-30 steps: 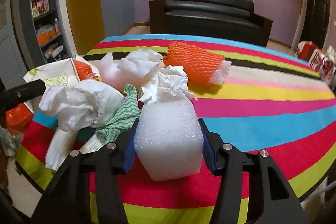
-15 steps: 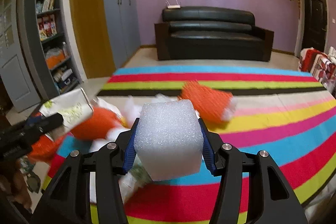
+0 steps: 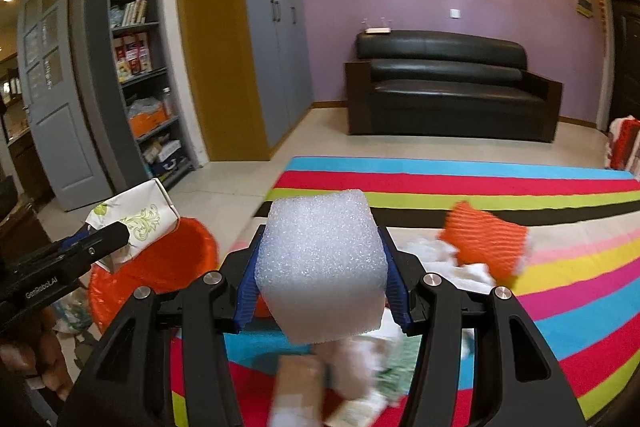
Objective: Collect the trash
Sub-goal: 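Carry both items over the orange wastebasket and open both tools to drop them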
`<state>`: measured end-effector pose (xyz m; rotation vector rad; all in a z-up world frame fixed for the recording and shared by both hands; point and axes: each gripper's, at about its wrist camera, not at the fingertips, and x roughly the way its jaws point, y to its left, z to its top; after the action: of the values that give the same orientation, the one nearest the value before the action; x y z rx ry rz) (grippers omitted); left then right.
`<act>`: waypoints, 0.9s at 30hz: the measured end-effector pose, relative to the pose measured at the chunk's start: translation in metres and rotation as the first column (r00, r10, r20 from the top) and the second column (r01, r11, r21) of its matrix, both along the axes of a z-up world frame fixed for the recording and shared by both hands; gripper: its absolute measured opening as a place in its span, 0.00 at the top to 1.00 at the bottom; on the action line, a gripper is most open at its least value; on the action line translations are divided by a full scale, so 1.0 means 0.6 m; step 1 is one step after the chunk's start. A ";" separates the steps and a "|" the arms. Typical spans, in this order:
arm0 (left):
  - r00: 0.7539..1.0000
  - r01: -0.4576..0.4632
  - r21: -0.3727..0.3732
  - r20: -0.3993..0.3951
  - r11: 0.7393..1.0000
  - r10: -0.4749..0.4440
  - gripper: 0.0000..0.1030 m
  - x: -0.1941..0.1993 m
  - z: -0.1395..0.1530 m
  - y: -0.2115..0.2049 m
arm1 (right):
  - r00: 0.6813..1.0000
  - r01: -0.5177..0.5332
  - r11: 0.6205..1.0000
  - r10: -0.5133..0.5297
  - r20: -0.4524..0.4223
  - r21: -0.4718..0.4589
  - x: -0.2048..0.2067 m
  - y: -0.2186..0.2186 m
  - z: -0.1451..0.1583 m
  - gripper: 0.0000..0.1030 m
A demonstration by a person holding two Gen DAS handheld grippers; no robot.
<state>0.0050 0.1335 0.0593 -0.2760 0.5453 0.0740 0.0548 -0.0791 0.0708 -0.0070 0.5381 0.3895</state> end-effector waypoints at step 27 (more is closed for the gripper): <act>0.961 -0.215 0.022 -0.174 0.976 0.215 0.50 -0.009 -0.040 0.194 | 0.961 -0.242 0.969 0.233 -0.150 -0.047 0.024 0.299 -0.072 0.50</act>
<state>-0.0006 0.2500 0.0356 -0.3276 0.6888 0.3125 0.0691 0.1001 0.0278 -0.1082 0.6953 0.6100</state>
